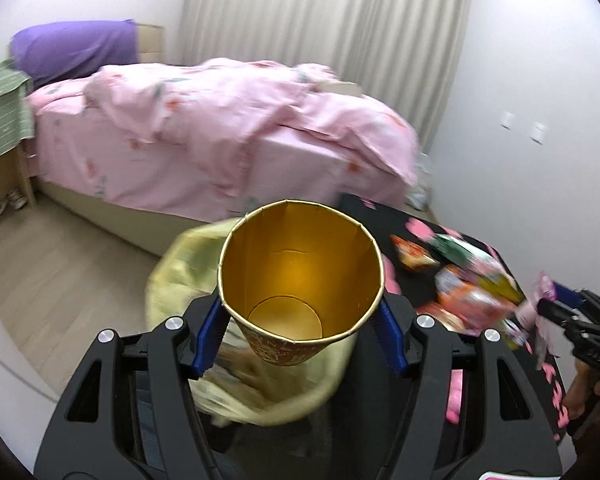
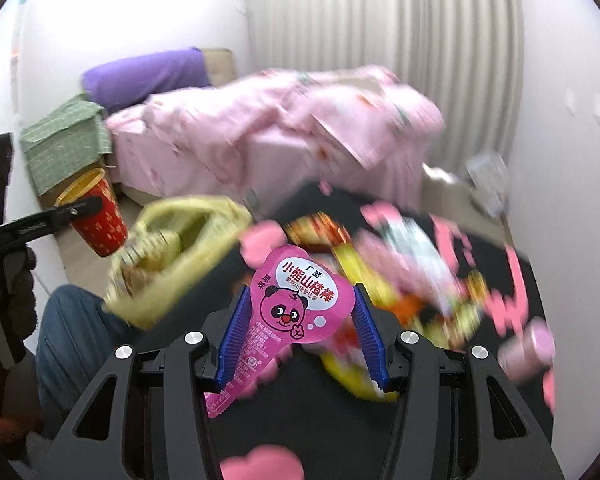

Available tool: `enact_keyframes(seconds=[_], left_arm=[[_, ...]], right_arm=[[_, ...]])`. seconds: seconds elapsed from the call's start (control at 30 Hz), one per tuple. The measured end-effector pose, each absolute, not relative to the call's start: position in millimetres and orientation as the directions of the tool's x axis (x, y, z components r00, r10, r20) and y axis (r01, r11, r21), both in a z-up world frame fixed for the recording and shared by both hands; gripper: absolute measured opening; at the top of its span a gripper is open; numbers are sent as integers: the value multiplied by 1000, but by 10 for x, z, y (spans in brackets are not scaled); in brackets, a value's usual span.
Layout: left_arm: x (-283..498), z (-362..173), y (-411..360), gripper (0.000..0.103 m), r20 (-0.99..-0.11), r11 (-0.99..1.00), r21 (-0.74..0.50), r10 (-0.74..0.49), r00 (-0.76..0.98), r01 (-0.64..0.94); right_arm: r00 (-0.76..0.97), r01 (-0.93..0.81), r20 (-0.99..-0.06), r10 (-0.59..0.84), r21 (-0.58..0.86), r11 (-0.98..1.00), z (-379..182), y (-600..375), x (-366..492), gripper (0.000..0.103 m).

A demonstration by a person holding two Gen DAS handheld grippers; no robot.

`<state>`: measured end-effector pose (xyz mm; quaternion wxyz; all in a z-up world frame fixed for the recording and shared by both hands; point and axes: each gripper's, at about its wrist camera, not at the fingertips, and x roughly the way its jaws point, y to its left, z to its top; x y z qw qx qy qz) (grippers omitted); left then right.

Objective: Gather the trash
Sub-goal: 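Carry the cup and candy pack over the yellow bag and release both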

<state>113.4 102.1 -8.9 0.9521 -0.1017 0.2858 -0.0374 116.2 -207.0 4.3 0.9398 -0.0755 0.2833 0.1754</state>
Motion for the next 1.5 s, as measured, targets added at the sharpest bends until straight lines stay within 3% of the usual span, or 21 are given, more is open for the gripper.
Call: enact_keyframes(seconds=[0.23,0.37,0.67,0.73,0.83,0.93,1.03,1.13,1.2,1.23,1.27,1.33,1.5], left_arm=[[1415,-212,1369,60,-567,971,-237,-110,816,-34],[1556,-342,1363,60,-583,961,-278,-161,796,-9],[2142,-700,1411,61,-613,902,-432,-309,728,18],[2245,-834,1399,61,-658,912,-410,-295,693,0],[2265,-964,1422,60,-737,960,-271,-156,658,-76],[2217,-1058,1506,60,-763,963,-238,-105,638,-126],[2162,-1054,1548,60,-755,953,-269,-119,645,-139],[2110,-992,1636,67,-717,920,-370,-191,671,-134],[2061,-921,1693,89,-682,900,-417,-214,699,-131],[2035,-859,1727,90,-664,895,-426,-212,717,-131],[2002,-794,1753,90,-652,896,-424,-199,732,-134],[1969,-683,1756,90,-640,903,-403,-164,751,-146],[1876,-502,1765,90,-618,914,-357,-78,783,-191]], right_arm=[[706,-559,-541,457,-30,828,139,-1206,1924,48],[643,-638,-570,512,-27,770,-11,-801,2281,48],[597,-594,-634,492,62,802,-341,-778,2888,48],[582,-586,-651,487,80,806,-387,-822,2967,48],[576,-609,-660,483,49,792,-442,-770,2995,48],[553,-628,-662,507,69,775,-483,-679,3055,48],[533,-652,-652,539,91,753,-490,-571,3076,48],[513,-677,-644,567,103,729,-490,-466,3069,49],[479,-693,-645,595,138,707,-504,-420,3075,49],[448,-705,-646,618,169,688,-516,-403,3079,50],[438,-708,-649,622,179,684,-525,-394,3080,58],[455,-699,-649,610,164,696,-520,-385,3041,65],[494,-677,-652,576,127,725,-424,-506,2909,67]])
